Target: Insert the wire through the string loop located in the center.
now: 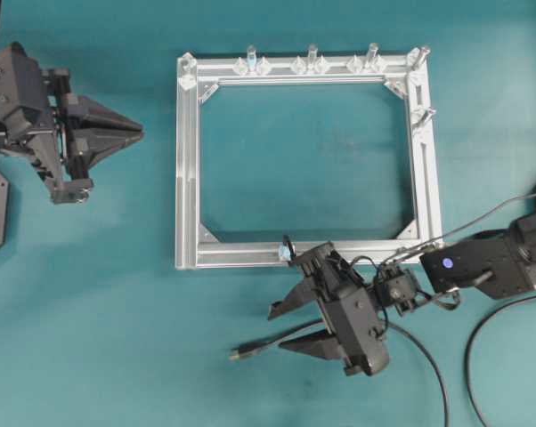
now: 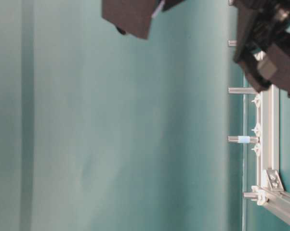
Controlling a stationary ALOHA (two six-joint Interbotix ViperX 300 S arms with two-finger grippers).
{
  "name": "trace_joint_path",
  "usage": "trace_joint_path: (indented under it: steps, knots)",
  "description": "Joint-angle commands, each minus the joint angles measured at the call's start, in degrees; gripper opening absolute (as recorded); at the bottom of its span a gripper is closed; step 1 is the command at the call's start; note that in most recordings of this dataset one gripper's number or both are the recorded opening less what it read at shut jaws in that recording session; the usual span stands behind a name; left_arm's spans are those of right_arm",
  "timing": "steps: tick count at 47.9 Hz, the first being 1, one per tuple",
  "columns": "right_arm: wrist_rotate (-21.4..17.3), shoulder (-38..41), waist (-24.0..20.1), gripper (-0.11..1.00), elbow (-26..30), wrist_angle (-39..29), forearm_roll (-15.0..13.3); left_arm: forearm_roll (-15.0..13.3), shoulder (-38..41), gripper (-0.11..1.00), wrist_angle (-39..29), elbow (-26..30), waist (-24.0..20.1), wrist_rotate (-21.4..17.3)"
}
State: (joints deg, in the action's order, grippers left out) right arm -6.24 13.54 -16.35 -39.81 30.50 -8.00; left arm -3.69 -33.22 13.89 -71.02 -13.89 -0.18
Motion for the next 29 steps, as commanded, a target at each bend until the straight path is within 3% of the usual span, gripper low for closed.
trace_joint_path:
  steps: [1,29]
  knots:
    - [-0.7,0.09,-0.79,0.56,1.85,0.53,-0.09,0.18,-0.53,0.18,0.26,0.09,0.26,-0.09]
    - [-1.32,6.94,-1.76,0.55,4.13,0.18,-0.18,0.18,-1.76,0.18,-2.29,-0.44,0.53,0.0]
